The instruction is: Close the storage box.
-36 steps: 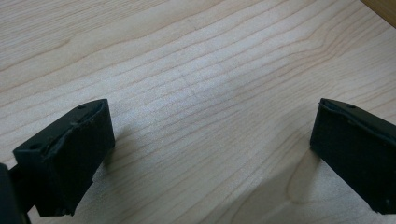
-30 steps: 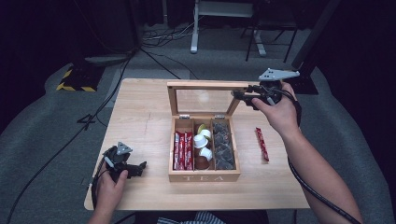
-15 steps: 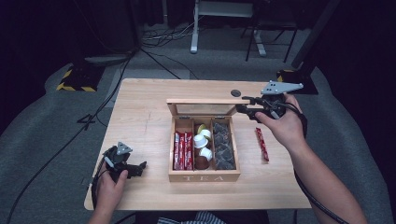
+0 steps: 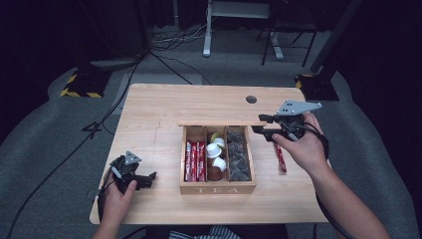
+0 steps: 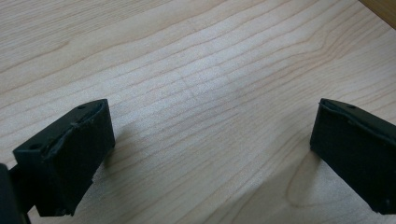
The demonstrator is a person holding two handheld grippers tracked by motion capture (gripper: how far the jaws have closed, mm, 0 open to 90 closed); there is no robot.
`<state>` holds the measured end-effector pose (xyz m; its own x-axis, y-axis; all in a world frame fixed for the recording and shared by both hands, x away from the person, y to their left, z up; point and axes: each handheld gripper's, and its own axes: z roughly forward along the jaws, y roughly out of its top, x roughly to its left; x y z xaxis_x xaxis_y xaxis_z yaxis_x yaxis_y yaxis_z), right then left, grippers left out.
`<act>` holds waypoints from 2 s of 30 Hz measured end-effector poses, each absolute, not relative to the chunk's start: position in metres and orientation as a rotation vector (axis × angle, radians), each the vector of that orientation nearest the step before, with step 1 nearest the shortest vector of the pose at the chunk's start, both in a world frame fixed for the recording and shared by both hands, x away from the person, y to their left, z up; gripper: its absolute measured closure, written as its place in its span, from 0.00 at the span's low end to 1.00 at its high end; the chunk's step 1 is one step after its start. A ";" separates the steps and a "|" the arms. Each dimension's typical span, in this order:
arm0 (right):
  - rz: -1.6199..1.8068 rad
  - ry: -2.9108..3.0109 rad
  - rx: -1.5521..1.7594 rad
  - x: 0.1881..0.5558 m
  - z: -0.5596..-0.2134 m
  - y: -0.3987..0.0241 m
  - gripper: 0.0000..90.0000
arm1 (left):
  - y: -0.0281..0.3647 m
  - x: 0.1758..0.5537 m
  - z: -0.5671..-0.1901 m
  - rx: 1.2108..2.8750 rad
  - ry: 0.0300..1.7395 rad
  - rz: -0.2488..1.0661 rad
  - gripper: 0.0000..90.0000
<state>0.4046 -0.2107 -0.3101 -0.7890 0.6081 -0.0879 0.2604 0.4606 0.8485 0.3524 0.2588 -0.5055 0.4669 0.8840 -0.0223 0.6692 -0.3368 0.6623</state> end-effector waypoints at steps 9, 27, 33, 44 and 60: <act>1.234 2.331 0.701 0.386 -0.325 -0.211 0.58 | 0.259 0.353 -0.506 2.109 1.284 0.460 0.00; 1.164 2.307 0.629 0.357 -0.355 -0.210 0.55 | 0.258 0.354 -0.506 2.104 1.300 0.469 0.00; 1.147 2.292 0.600 0.349 -0.366 -0.209 0.54 | 0.258 0.354 -0.505 2.106 1.299 0.466 0.00; 1.119 2.285 0.559 0.338 -0.382 -0.210 0.52 | 0.258 0.354 -0.505 2.106 1.301 0.464 0.00; 1.058 2.308 0.518 0.324 -0.400 -0.210 0.50 | 0.258 0.354 -0.505 2.106 1.300 0.465 0.00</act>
